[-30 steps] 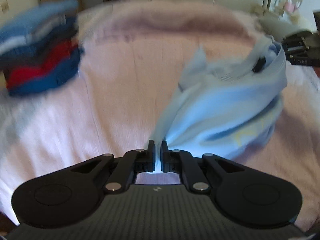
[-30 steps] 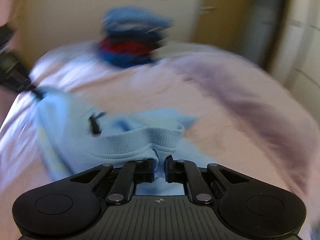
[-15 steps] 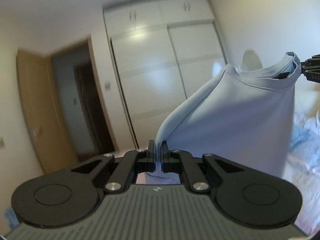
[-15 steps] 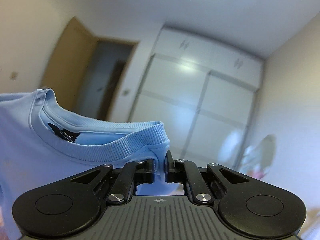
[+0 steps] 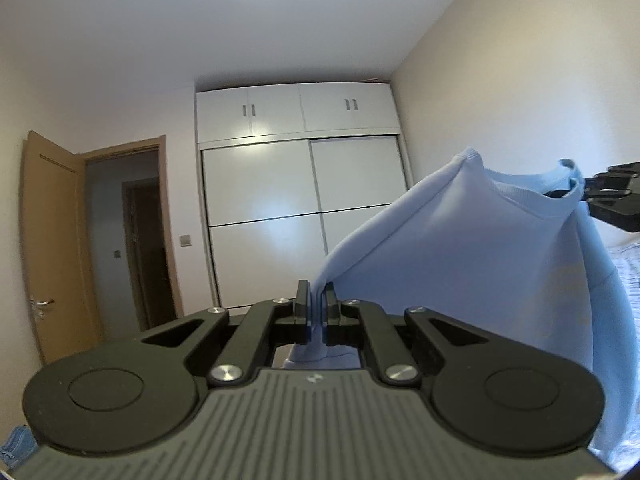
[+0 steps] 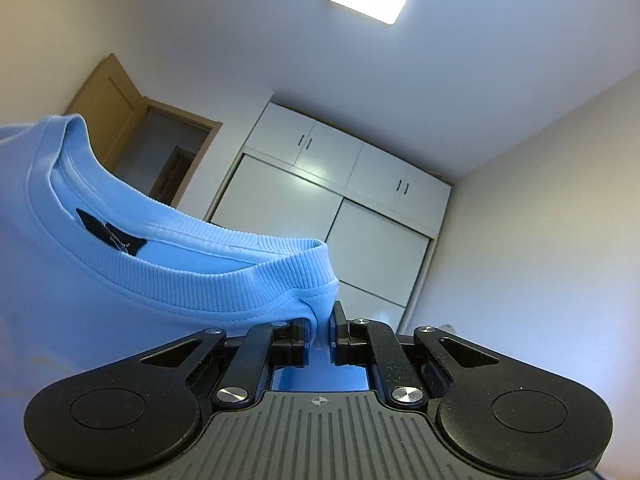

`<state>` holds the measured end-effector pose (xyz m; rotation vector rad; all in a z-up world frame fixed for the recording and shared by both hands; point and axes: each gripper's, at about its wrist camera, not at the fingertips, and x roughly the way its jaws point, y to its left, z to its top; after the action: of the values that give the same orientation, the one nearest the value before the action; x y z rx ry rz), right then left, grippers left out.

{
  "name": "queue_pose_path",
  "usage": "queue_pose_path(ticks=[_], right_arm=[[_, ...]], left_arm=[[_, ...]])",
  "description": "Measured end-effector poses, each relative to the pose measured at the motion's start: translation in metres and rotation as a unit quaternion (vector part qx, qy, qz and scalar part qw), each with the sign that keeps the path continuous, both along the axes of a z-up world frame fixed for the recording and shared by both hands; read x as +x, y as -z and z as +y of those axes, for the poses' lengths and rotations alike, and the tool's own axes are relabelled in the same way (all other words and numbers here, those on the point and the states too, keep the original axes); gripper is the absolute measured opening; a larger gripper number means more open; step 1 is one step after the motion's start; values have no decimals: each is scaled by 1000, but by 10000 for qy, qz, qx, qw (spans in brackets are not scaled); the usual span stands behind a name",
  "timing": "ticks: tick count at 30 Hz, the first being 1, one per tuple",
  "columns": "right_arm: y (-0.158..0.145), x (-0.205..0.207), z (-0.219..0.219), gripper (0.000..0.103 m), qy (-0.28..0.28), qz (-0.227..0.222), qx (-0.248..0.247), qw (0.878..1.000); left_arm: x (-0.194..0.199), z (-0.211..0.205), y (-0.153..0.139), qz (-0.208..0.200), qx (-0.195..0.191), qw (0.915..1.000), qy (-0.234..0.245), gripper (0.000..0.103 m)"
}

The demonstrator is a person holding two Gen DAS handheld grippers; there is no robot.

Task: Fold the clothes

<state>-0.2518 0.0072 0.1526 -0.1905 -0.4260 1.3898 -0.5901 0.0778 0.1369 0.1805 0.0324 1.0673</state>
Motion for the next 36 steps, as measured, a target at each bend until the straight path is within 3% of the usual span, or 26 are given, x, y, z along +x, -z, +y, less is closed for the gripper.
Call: queue_pose_path(ticks=[3, 6, 8, 10, 12, 13, 14, 16, 18, 22, 28, 30, 33, 36], right_arm=[[-3, 9, 14, 7, -18, -57, -81, 9999], [7, 19, 45, 7, -120, -103, -351, 9993], [22, 26, 74, 7, -235, -107, -682, 9973], [51, 34, 117, 7, -411, -14, -1245, 9914], [89, 42, 177, 9, -541, 236, -2024, 9775], [109, 46, 207, 20, -570, 350, -2434, 9676], [133, 48, 240, 43, -486, 425, -2924, 9541], [179, 57, 293, 53, -415, 663, -3758, 9234], [211, 69, 317, 60, -659, 1102, -4458, 8859], [255, 108, 288, 64, -730, 2150, -4831, 8456], [302, 141, 207, 64, -264, 3207, -5448, 7744], [311, 143, 182, 64, -179, 3479, -5619, 7502], [308, 129, 146, 64, -120, 3267, -5771, 7484], [303, 111, 116, 64, -245, 2962, -5739, 7631]], left_arm=[[7, 4, -4, 56, -174, 9998, 22, 5], [20, 30, 12, 186, -540, 9982, -184, 5], [34, 60, 33, 278, -1007, 9938, -368, 6], [50, 104, 63, 310, -1631, 9842, -611, 11], [69, 161, 103, 449, -2296, 9685, -849, 18], [79, 190, 125, 568, -2571, 9595, -1002, 27], [88, 220, 148, 734, -2875, 9478, -1171, 29], [100, 264, 191, 1055, -3495, 9188, -1500, 29], [106, 281, 226, 1260, -3766, 8963, -1973, 28], [91, 258, 261, 1126, -4242, 8746, -2060, 27], [68, 194, 294, 1329, -5136, 8215, -2089, 26], [65, 166, 302, 1456, -5334, 8110, -1913, 26], [71, 129, 305, 1702, -5430, 8054, -1656, 26], [76, 103, 298, 1697, -5392, 8142, -1326, 26]])
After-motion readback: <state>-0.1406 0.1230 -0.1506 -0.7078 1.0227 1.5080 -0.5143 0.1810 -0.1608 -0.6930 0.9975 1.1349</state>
